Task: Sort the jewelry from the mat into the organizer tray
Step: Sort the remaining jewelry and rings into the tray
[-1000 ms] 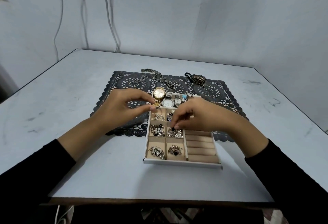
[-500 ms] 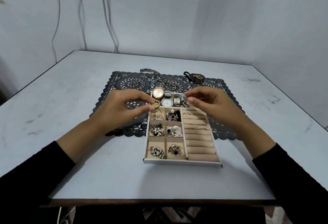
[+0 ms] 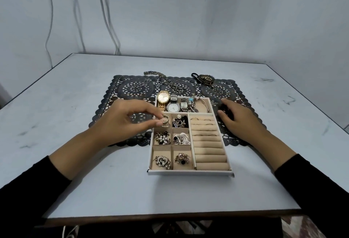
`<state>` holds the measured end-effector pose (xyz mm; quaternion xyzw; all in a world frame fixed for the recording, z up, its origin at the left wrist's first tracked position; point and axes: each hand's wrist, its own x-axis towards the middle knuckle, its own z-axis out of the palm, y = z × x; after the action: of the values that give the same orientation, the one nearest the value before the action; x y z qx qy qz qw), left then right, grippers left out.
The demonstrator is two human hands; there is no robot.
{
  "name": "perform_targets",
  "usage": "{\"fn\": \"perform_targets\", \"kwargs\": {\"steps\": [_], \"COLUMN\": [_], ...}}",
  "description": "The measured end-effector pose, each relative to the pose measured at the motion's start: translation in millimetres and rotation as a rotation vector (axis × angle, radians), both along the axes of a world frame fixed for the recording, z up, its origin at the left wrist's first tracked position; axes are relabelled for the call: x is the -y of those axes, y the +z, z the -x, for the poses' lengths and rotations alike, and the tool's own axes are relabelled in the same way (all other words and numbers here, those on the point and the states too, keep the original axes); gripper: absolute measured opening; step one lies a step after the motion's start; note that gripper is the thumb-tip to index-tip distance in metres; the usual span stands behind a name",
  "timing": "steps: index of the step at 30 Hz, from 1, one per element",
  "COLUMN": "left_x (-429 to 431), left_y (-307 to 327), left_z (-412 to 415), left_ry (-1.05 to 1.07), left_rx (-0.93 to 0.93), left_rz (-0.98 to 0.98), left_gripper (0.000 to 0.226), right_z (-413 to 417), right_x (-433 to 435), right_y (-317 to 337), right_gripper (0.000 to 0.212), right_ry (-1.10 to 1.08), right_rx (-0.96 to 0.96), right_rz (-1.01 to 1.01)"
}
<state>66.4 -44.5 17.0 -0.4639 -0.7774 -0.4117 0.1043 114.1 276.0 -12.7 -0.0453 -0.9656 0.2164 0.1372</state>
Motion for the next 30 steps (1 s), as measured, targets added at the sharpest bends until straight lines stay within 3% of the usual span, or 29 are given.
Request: {"fn": "perform_targets", "kwargs": {"steps": [8,20,27,30], "left_x": [3.1,5.6,4.3,2.4], "left_y": [0.3,2.1,-0.1,-1.6], "left_z": [2.6,3.4,2.8,5.3], "left_ry": [-0.129,-0.093,-0.037,0.085], "left_rx": [0.084,0.173,0.363,0.337], "left_rz": [0.164,0.281,0.141,0.057], "left_gripper": [0.02,0.024,0.025,0.02], "right_z": [1.9,2.0,3.4,3.9], "right_x": [-0.5,-0.1,-2.1,-3.3], "right_y": [-2.3,-2.0,-3.5,-3.0], "right_gripper": [0.047,0.046,0.046,0.046], "right_ry": [0.02,0.014,0.016,0.007], "right_rx": [0.047,0.045,0.04,0.036], "right_rz": [-0.047,-0.048,-0.054,-0.04]}}
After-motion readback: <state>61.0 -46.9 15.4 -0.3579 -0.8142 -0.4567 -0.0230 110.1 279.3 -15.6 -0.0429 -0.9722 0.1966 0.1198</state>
